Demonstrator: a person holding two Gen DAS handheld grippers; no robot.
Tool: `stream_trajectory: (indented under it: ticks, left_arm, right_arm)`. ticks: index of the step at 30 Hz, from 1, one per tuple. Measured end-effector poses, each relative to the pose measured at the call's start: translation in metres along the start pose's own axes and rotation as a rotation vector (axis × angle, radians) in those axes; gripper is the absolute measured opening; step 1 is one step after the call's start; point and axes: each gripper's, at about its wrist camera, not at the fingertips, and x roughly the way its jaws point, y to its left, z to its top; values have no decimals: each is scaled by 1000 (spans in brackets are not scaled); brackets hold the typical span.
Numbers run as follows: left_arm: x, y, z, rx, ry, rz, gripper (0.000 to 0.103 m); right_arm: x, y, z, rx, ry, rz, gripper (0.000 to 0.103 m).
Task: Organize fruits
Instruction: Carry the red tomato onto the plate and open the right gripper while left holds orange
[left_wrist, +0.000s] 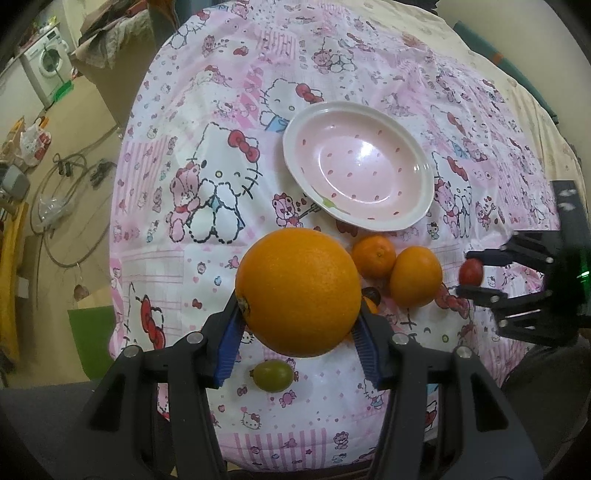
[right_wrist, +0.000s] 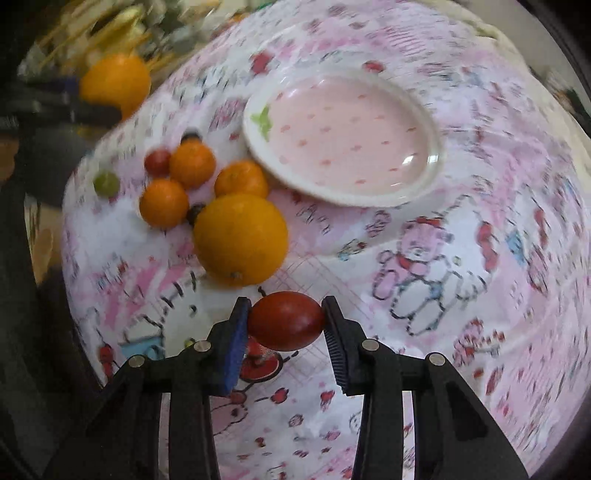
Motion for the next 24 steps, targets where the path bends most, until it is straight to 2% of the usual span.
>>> stream_trajectory:
  ticks: [5, 9, 13, 20, 24]
  left_arm:
    - [-9, -2, 11, 9, -11, 1, 50]
    - [-15, -9, 28, 29, -14, -18, 50]
    - [-16, -22, 51, 78, -36, 4, 50]
    - [-2, -32, 89, 118, -37, 30, 50]
    - [11, -27, 107, 99, -31, 27, 50]
  right_arm:
    - [-32, -9, -5, 141, -111, -23, 41]
    - [-50, -19, 3, 197, -167, -57, 41]
    - [-62, -27, 21, 271, -208, -88, 41]
    - [-65, -46, 49, 368, -267, -106, 41]
    - [-57, -59, 61, 405, -272, -103, 41]
